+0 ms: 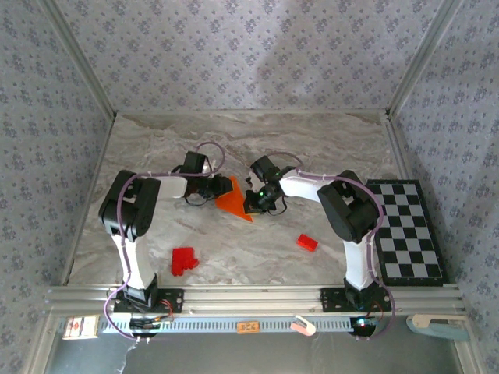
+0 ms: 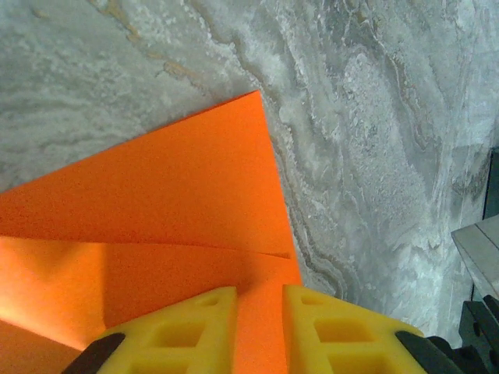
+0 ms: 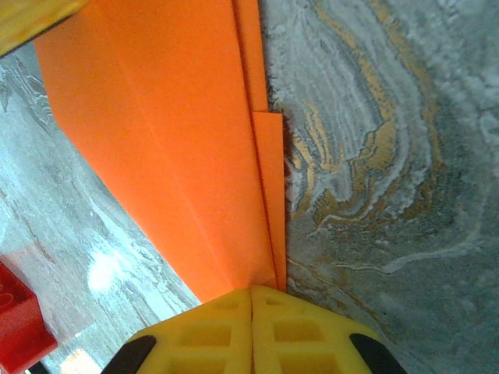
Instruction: Fold a paper plane with a square sheet of paper (pick it up from the middle)
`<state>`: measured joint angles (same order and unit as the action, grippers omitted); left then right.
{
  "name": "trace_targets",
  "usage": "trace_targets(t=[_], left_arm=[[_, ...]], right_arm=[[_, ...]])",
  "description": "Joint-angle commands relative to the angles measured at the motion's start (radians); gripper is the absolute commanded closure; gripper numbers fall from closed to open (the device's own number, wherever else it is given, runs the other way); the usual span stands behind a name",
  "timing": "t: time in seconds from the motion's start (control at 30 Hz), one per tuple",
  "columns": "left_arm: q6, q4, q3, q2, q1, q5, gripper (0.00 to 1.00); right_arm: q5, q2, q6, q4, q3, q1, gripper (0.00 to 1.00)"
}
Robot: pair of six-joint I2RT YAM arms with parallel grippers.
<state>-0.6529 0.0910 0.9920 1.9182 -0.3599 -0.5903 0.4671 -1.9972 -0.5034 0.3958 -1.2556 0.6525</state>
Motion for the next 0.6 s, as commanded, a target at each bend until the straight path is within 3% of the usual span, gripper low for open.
trace_targets(t=[0.0,0.27,0.57], left_arm=[[0.045,-0.058,0.028,0.040,0.010,0.089,0.77],[0.082,-0.115,0.055,0.064,0.042,0.153,0.77],[0.117,-0.147,0.126,0.106,0.139,0.155,0.77]], right_arm=[[-0.102,-0.054,0.025,0.157,0.048,-0.001,0.92],[-0.163,-0.070,0.044,0.200,0.055,0.001,0.92],[-0.178,-0.077,0.043,0.235,0.093,0.004,0.92]])
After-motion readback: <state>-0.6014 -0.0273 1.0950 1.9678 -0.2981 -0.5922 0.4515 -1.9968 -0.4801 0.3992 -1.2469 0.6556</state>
